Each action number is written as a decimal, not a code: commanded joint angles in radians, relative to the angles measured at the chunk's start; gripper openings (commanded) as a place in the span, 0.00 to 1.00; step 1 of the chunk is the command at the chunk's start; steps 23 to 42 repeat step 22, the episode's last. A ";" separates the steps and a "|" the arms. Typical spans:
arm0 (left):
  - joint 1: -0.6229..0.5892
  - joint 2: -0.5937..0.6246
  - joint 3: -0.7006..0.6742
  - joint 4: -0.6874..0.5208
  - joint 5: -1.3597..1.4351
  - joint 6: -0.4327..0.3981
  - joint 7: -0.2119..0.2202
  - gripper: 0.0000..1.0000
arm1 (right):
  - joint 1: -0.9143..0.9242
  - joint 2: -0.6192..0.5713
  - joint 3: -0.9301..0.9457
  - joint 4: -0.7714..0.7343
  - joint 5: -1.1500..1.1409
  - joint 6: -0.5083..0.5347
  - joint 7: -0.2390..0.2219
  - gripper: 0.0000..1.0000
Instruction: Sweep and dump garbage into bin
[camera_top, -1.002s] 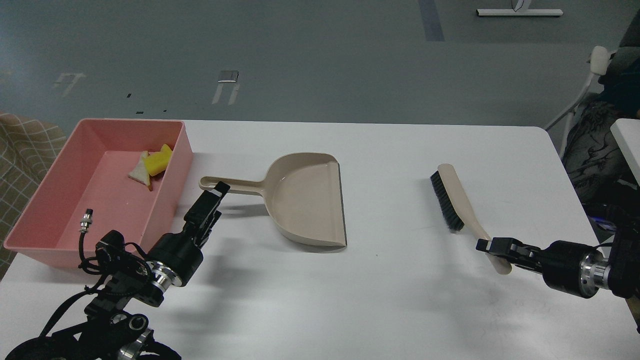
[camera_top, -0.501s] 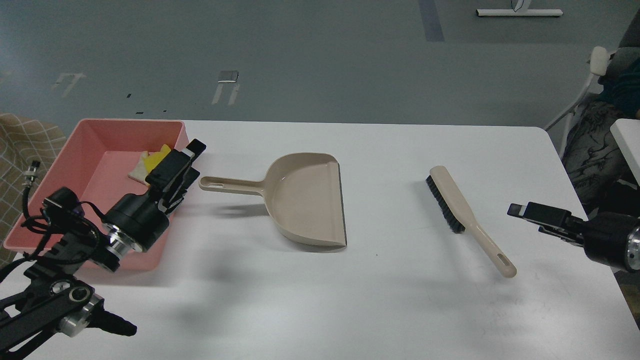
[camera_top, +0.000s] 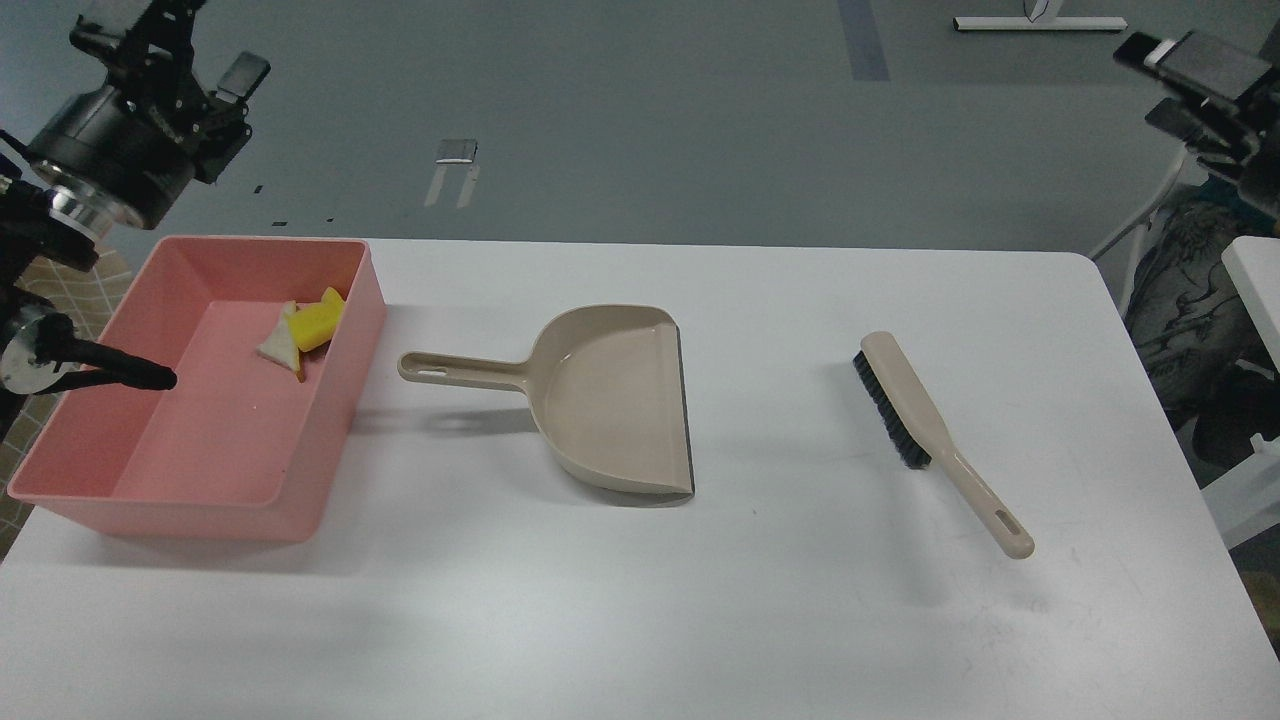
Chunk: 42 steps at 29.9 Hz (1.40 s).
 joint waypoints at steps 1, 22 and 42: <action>-0.146 -0.110 0.014 0.212 -0.002 -0.088 -0.002 0.98 | 0.006 0.170 0.153 -0.148 0.000 0.002 0.053 0.99; -0.191 -0.485 0.070 0.490 -0.136 -0.195 -0.036 0.98 | -0.010 0.603 0.316 -0.250 0.178 -0.018 0.090 1.00; -0.191 -0.485 0.070 0.490 -0.136 -0.195 -0.036 0.98 | -0.010 0.603 0.316 -0.250 0.178 -0.018 0.090 1.00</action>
